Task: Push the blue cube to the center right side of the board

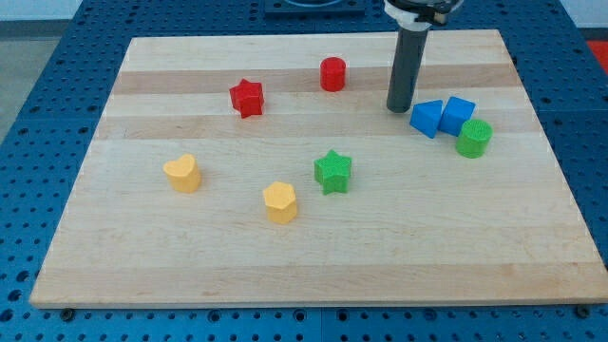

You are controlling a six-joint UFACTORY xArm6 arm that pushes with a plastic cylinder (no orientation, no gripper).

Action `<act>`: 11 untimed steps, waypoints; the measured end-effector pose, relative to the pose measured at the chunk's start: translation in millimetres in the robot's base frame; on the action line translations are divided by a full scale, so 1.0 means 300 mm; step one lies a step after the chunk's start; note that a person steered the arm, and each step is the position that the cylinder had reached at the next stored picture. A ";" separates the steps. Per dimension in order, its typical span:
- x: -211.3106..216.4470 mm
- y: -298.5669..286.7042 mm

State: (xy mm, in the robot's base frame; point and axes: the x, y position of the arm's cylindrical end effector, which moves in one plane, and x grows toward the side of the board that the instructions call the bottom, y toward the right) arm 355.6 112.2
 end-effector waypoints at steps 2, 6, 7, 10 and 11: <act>0.023 0.000; 0.149 0.055; 0.107 0.095; 0.087 0.258; 0.088 0.322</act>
